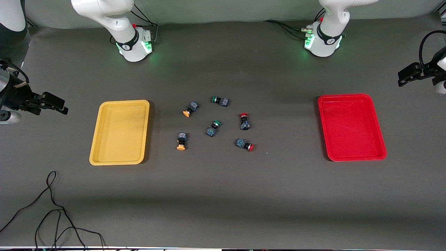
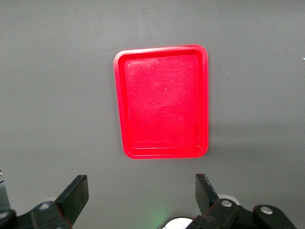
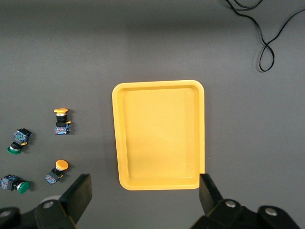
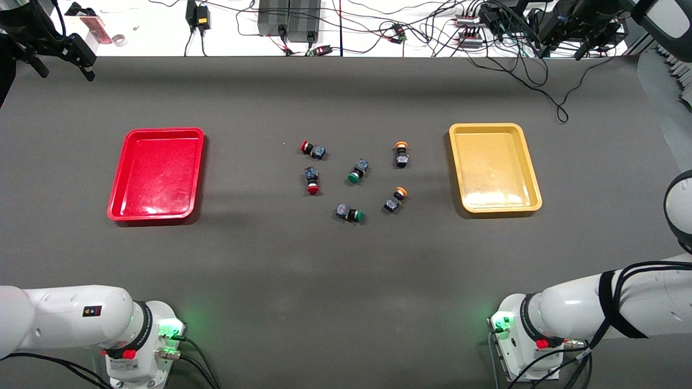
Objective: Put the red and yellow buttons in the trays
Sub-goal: 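Reach the right gripper to a yellow button while the left gripper reaches a red button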
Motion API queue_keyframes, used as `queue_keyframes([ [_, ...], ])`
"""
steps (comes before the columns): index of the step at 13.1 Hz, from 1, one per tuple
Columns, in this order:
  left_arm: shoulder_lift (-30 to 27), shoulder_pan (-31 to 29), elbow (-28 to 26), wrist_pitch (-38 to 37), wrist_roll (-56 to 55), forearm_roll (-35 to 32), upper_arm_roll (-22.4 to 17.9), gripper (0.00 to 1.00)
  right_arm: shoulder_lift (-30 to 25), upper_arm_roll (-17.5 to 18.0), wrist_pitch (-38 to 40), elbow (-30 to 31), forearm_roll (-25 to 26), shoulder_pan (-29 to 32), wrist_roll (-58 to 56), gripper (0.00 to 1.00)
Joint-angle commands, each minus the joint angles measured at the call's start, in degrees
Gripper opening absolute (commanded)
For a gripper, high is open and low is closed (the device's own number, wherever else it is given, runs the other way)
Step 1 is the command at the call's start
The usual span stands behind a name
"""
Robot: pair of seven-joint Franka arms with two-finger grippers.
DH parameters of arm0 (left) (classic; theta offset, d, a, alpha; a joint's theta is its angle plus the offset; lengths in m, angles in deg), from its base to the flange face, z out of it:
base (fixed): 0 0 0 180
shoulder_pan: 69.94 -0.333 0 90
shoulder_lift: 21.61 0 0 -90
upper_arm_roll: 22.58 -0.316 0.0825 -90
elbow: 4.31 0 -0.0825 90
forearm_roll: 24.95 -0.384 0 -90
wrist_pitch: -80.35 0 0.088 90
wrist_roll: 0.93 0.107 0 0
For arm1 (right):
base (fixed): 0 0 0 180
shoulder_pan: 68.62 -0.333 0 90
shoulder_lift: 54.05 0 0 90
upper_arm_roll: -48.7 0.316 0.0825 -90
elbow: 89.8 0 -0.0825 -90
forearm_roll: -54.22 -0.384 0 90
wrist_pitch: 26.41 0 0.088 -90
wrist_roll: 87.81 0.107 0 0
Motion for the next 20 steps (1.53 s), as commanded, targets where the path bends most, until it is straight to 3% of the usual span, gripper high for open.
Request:
queue_keyframes([
  [1,-0.1,-0.2,0.3,0.3,0.8,1.0,0.0,1.00,-0.7,0.5,0.8,-0.1,1.3,0.4,-0.9,1.00],
  [5,-0.4,0.4,0.3,0.2,0.5,1.5,0.5,1.00,0.0,1.0,2.1,-0.5,2.8,-0.2,-0.3,1.00],
  [9,1.2,1.0,0.4,0.4,0.8,1.1,0.6,1.00,-1.7,1.0,2.0,4.7,3.0,-8.1,9.4,1.00],
  [12,10.5,1.0,4.4,-1.1,1.1,1.2,1.1,1.00,-5.0,1.0,-5.4,14.0,2.5,-16.4,25.0,1.00],
  [16,14.7,2.3,6.4,-6.3,1.1,0.7,1.4,1.00,-5.1,1.0,-14.1,22.3,2.4,-32.0,56.8,1.00],
  [18,16.6,3.9,7.0,-10.2,0.4,1.0,1.4,1.00,-5.1,1.0,-18.2,25.0,2.4,-37.7,67.1,1.00],
  [20,18.1,7.0,5.9,-10.7,-7.1,1.5,1.4,1.00,-5.2,1.0,-19.6,26.6,2.5,-40.6,73.4,1.00],
])
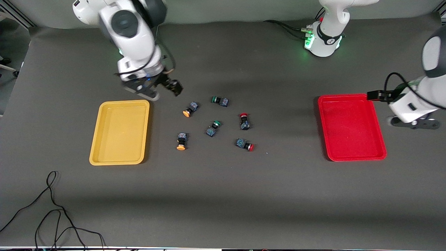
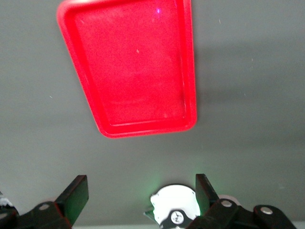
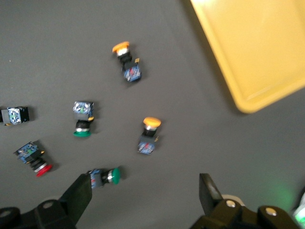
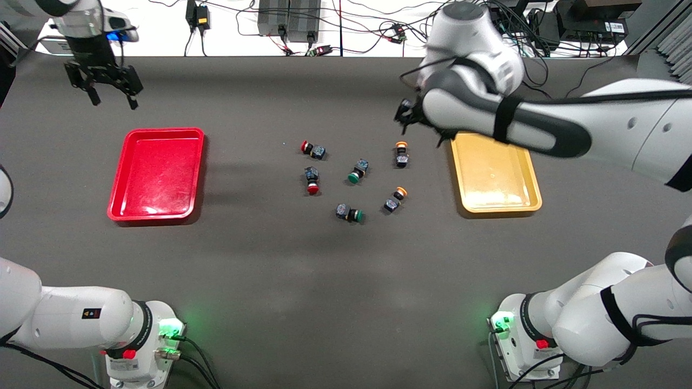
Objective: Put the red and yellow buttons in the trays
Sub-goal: 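Reach the right gripper to a yellow button while the left gripper reaches a red button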
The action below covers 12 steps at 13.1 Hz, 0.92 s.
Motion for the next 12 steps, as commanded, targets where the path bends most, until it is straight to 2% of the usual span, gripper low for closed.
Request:
queue_keyframes([
  [1,3.6,4.9,0.8,-2.1,-10.7,2.0,-0.4,1.00,-2.3,-0.7,-3.0,4.4,1.0,-2.1,6.1,1.00],
  [4,9.0,5.3,0.7,0.3,-22.1,15.9,-0.4,1.00,-1.2,-0.7,-15.2,12.9,1.0,-2.1,8.0,1.00],
  [6,11.7,6.7,0.2,3.7,-28.2,22.1,-0.4,1.00,3.6,-0.7,-22.8,15.6,1.0,-2.7,9.5,1.00],
  [9,12.6,16.0,-4.2,14.6,-39.2,25.0,-0.4,1.00,12.8,-0.7,-32.1,16.0,1.0,-4.6,12.4,1.00],
  [12,13.1,25.8,-10.4,31.6,-52.7,25.4,-0.4,1.00,20.4,-0.8,-39.3,15.9,1.0,-6.2,14.9,1.00],
])
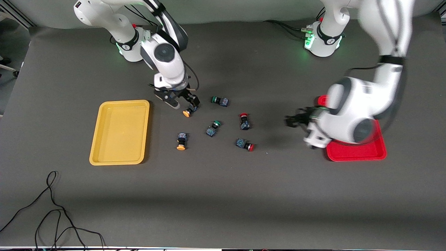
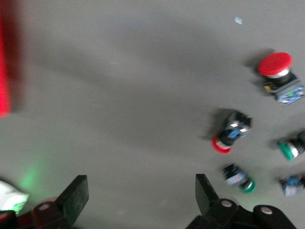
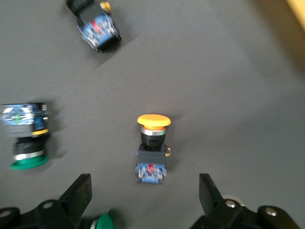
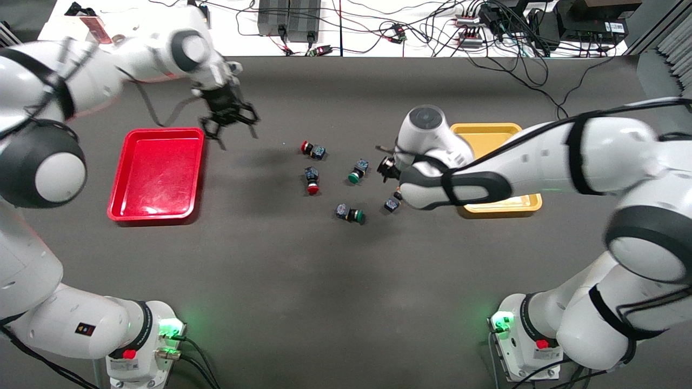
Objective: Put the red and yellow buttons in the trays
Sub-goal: 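Grasp the yellow button with the right gripper while the left gripper grasps the red button, then carry the yellow button into the yellow tray while the left gripper carries red into red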
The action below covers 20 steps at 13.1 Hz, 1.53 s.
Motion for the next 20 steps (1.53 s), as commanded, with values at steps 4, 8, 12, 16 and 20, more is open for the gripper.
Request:
queue_keyframes([
  [4,4.9,13.7,-5.7,26.2,-21.5,6.3,-1.1,0.99,8.5,-0.3,-6.9,-1.4,1.0,-1.9,3.2,0.90],
  [8,8.9,16.9,-6.0,34.6,-22.6,9.3,-1.1,0.94,8.5,-0.4,-6.5,-1.5,1.0,-1.7,2.2,0.12],
  [12,10.8,18.2,-6.5,37.5,-20.9,8.5,-1.1,0.70,3.3,-0.8,1.8,-3.8,1.0,-1.3,1.8,0.09],
  [16,10.5,17.7,-6.9,36.5,-18.0,8.8,-1.1,0.00,-2.0,-7.2,23.5,-14.6,-1.5,-1.1,-10.9,0.09],
  [20,1.6,8.8,-5.5,16.4,-11.5,7.9,-1.8,0.00,-8.2,-23.4,30.5,-15.2,-4.0,-1.3,-45.5,0.10],
])
